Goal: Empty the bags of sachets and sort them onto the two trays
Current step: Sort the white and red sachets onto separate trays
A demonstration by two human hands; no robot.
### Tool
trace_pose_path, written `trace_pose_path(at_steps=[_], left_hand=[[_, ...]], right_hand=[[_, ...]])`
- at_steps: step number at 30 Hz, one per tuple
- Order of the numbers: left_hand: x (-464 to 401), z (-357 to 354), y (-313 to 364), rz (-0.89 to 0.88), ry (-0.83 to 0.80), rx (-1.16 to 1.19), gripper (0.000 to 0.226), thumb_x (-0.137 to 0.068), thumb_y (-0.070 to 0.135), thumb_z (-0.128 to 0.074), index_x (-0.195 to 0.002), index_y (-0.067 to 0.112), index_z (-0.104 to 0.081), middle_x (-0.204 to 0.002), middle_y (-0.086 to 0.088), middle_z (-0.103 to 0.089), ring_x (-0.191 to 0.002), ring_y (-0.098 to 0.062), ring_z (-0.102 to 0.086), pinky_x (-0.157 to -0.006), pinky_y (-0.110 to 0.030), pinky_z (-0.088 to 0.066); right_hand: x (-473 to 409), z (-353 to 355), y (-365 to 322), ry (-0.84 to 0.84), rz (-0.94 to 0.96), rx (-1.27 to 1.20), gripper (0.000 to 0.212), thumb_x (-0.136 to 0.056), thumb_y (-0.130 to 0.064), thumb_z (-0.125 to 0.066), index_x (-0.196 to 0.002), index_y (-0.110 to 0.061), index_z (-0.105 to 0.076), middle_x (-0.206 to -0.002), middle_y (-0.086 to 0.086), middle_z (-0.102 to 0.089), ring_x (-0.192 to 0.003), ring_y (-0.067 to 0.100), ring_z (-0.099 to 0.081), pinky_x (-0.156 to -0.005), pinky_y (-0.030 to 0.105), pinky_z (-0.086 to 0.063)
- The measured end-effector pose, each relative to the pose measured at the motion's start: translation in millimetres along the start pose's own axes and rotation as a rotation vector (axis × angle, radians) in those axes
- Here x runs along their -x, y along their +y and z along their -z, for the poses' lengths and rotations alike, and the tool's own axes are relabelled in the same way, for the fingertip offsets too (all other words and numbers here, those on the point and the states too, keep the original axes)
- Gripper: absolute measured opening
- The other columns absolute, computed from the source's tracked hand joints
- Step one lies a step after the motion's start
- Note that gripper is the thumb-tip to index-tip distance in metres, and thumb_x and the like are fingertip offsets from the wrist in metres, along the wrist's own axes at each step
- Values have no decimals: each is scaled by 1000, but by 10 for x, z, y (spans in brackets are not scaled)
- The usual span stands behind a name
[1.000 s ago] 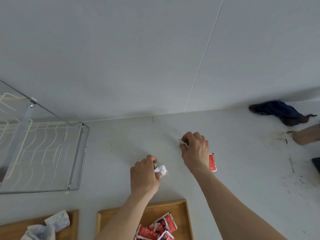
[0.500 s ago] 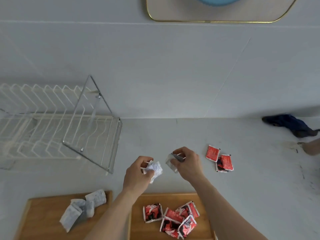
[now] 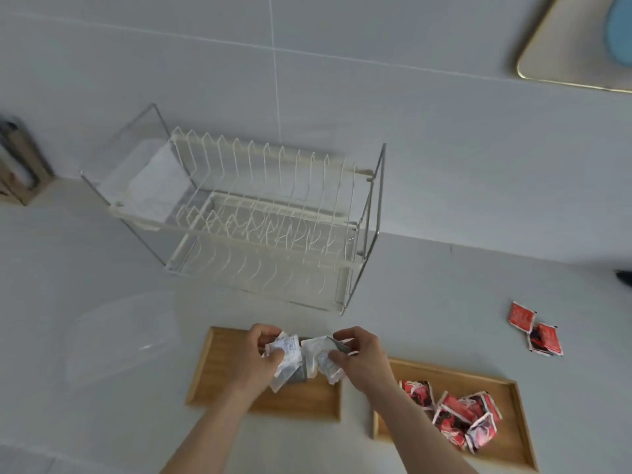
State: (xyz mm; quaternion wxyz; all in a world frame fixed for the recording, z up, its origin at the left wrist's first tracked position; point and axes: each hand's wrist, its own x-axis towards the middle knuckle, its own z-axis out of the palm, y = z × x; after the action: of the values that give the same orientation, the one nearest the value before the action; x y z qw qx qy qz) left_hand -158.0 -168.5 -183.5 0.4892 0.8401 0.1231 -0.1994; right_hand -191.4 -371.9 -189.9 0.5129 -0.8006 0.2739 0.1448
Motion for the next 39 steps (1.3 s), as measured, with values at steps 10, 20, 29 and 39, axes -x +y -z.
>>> trace_pose_path(at_steps=[10, 20, 29, 39], left_hand=[[-92, 627, -540, -5, 14, -228, 29, -84, 18, -71, -107, 31, -60, -105, 10, -71, -87, -14, -67, -78, -31, -53], [-56, 614, -597, -357, 51, -652, 55, -86, 37, -68, -135, 36, -44, -138, 10, -52, -129, -17, -46, -109, -34, -39], [17, 259, -792, -583, -256, -829, 78, -92, 48, -56, -153, 45, -8, -163, 16, -15, -152, -12, -8, -123, -34, 1], [19, 177, -398, -624, -200, -754, 67, -95, 45, -54, -152, 38, -19, -163, 13, -19, -152, -12, -10, -121, -31, -5]], right_hand=[[266, -892, -239, 162, 136, 425, 32, -83, -18, -75, -113, -28, -69, -113, -6, -68, -107, 18, -62, -79, 27, -51], [312, -996, -19, 24, 282, 766, 69, -97, -51, -54, -157, -31, -26, -170, 0, -15, -157, 23, -8, -125, 38, -20], [430, -1054, 53, 61, 305, 760, 61, -97, -39, -57, -152, -20, -40, -157, 1, -44, -149, 26, -35, -118, 40, -35], [411, -676, 61, 191, 331, 701, 60, -98, -50, -46, -153, -28, -37, -165, 2, -32, -154, 24, -24, -122, 40, -24]])
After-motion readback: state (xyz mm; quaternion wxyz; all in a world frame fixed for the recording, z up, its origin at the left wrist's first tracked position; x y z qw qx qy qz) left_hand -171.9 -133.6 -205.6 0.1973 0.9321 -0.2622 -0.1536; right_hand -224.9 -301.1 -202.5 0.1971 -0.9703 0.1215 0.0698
